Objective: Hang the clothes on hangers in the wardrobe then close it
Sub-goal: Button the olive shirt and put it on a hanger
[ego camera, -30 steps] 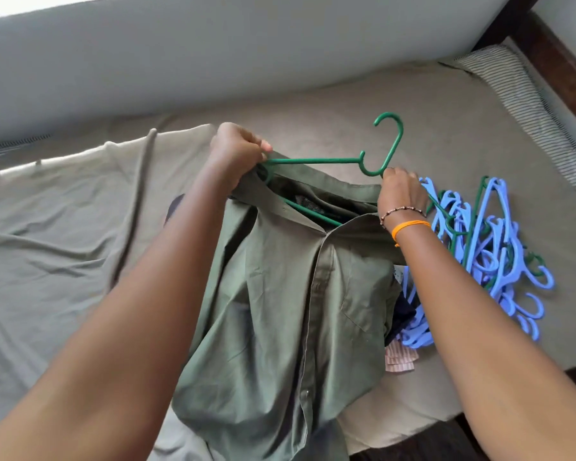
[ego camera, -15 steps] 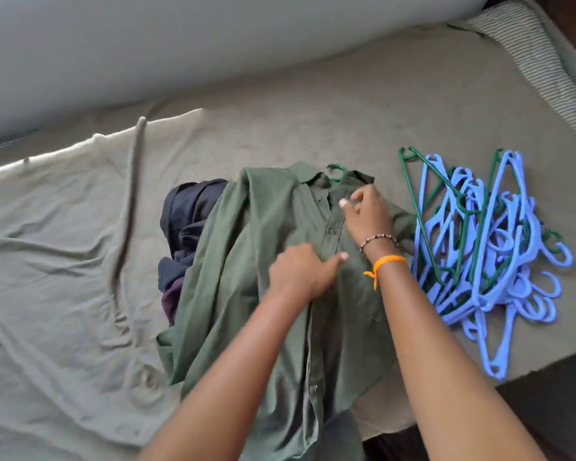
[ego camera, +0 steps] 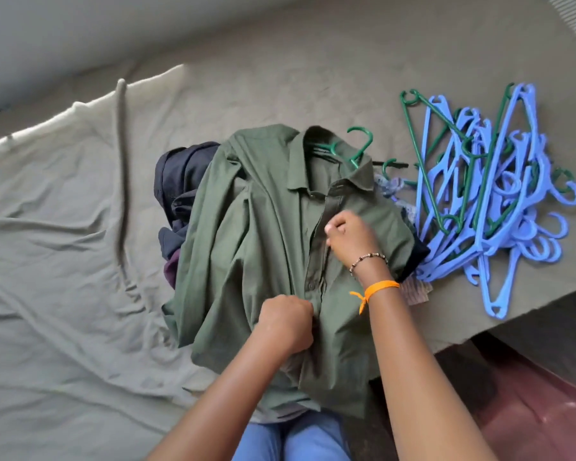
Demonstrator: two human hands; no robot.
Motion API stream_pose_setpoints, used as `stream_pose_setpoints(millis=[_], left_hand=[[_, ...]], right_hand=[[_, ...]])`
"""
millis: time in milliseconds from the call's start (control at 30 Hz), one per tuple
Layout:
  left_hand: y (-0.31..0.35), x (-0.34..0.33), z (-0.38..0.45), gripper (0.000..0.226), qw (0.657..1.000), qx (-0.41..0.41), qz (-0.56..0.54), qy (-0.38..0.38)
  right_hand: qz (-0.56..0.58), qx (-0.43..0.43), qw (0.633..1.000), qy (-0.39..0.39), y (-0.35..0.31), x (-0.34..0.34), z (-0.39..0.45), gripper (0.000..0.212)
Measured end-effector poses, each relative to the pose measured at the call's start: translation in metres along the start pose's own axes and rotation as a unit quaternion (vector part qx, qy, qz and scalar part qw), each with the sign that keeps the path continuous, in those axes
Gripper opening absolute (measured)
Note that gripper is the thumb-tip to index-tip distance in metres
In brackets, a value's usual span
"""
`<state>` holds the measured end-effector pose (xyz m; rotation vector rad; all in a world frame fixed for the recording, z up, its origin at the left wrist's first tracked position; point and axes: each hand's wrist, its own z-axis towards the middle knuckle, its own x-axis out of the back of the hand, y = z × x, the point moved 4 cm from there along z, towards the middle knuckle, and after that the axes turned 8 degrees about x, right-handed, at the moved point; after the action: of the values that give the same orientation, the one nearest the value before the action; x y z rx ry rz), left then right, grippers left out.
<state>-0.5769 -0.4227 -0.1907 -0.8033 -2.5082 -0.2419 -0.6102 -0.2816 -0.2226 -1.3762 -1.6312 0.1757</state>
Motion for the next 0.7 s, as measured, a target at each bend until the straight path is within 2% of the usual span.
stream_pose_setpoints(millis=[67,167,200,267,333,367,400,433,533,600,700], left_hand=[[0.001,-0.009,-0.001,0.035,1.0,0.009,-0.012,-0.027],[-0.011,-0.004,0.009,0.039,0.992,0.005,-0.091,-0.089],[-0.019,0.005,0.014,0.031,0.986,-0.001,-0.141,-0.093],[-0.037,0.029,0.022,0.015,0.951,0.005,-0.305,-0.045],[-0.05,0.057,0.031,0.02,0.9,0.033,-0.417,0.122],[-0.053,0.068,0.035,0.022,0.877,0.045,-0.431,0.209],[-0.052,0.075,0.039,0.025,0.859,0.048,-0.436,0.263],[-0.048,0.079,0.045,0.027,0.847,0.036,-0.447,0.284],[-0.036,0.076,0.063,0.023,0.833,0.041,-0.488,0.257],[-0.034,0.072,0.07,0.018,0.83,0.068,-0.488,0.262],[-0.029,0.071,0.074,0.014,0.836,0.078,-0.476,0.264]], right_hand=[[0.039,-0.003,0.997,0.066,-0.003,-0.006,-0.006,0.017],[0.036,0.002,0.989,0.14,-0.006,-0.013,-0.011,0.026],[0.02,-0.002,0.986,0.163,-0.006,-0.011,-0.012,0.03],[-0.012,-0.029,0.982,0.185,-0.009,-0.008,-0.011,0.034],[-0.04,-0.048,0.982,0.179,-0.012,-0.007,-0.01,0.031],[-0.052,-0.049,0.982,0.176,-0.013,-0.007,-0.009,0.025],[-0.057,-0.049,0.982,0.175,-0.012,-0.007,-0.009,0.019],[-0.052,-0.048,0.982,0.177,-0.011,-0.007,-0.009,0.014],[-0.014,-0.047,0.981,0.185,-0.005,-0.005,-0.009,0.016],[-0.044,-0.033,0.983,0.173,-0.008,-0.007,-0.009,0.025],[-0.131,-0.012,0.98,0.148,-0.013,-0.012,-0.006,0.025]])
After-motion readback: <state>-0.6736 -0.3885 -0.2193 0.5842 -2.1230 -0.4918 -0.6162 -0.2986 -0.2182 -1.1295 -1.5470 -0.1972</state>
